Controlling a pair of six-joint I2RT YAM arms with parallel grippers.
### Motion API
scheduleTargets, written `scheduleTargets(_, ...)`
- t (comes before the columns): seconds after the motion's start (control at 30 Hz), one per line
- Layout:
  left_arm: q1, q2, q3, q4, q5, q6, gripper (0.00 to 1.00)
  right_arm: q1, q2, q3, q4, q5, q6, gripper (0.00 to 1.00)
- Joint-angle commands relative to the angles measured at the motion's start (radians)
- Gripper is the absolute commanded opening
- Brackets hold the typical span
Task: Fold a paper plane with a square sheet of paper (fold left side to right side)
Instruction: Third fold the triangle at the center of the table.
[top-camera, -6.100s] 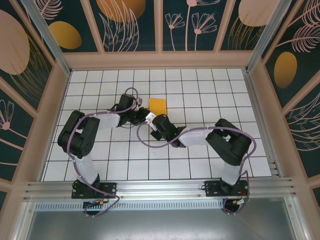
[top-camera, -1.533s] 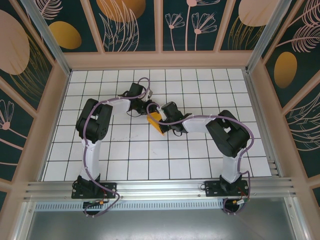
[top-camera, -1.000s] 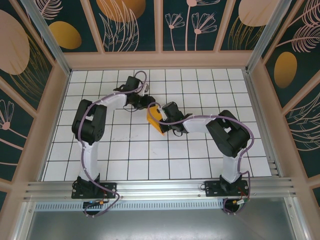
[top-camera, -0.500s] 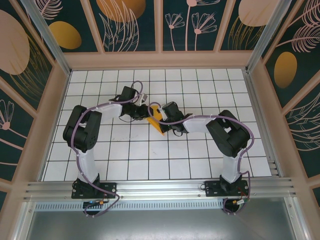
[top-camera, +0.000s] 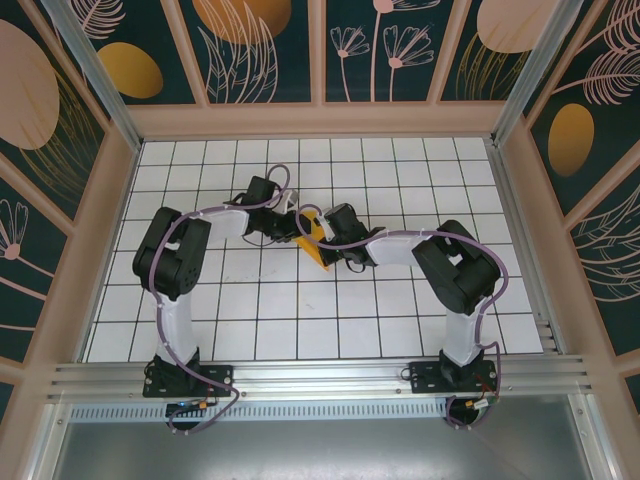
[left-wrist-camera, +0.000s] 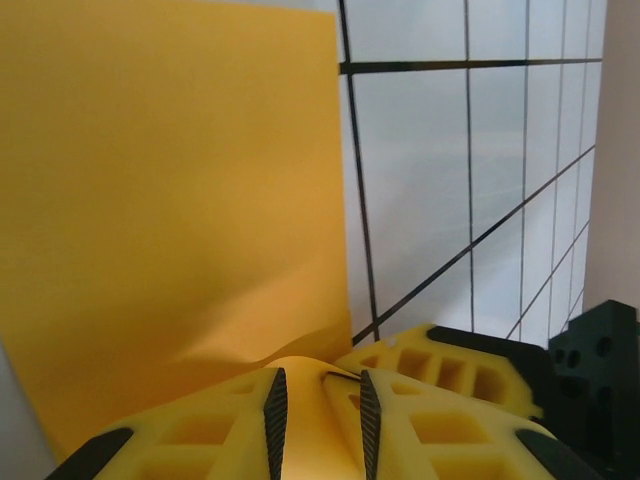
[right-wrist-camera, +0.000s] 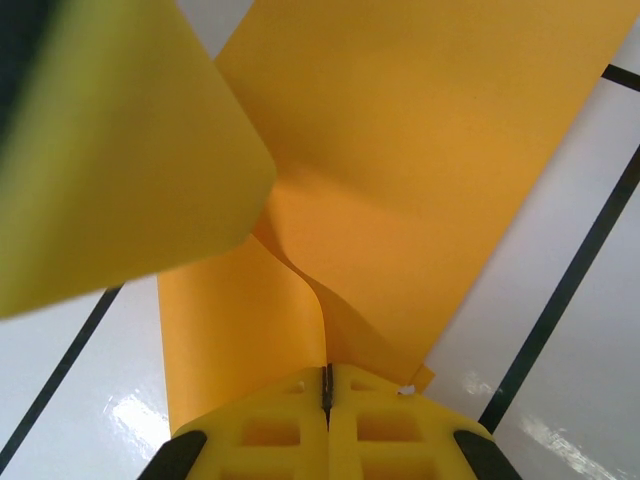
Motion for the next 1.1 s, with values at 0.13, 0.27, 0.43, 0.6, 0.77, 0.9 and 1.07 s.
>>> scheduleTargets(0.13, -0.005, 0.046, -0.014, 0.003, -0.042, 0.012, 0.29, -0.004, 0.041, -0.020, -0.078, -0.014, 0.003, 0.00)
scheduleTargets(0.27, -0.005, 0.067, -0.019, -0.002, -0.064, 0.016, 0.29, -0.006, 0.036, -0.015, -0.079, -0.011, 0.003, 0.00)
scheduleTargets(0.43, -0.005, 0.079, -0.037, -0.002, -0.086, 0.021, 0.29, -0.018, -0.005, -0.006, -0.077, -0.023, 0.021, 0.06)
scheduleTargets(0.6, -0.005, 0.088, -0.058, 0.006, -0.094, 0.020, 0.28, -0.050, -0.097, 0.004, -0.088, -0.058, 0.061, 0.20)
scheduleTargets(0.77, -0.007, 0.089, -0.064, 0.009, -0.099, 0.020, 0.28, -0.075, -0.177, 0.021, -0.132, -0.162, 0.074, 0.35)
scheduleTargets(0.9, -0.007, 0.086, -0.063, 0.008, -0.101, 0.020, 0.28, -0.077, -0.176, 0.065, -0.199, -0.308, 0.078, 0.36)
scheduleTargets(1.07, -0.007, 0.083, -0.062, 0.004, -0.108, 0.020, 0.28, -0.054, -0.145, 0.048, -0.128, -0.496, 0.161, 0.34)
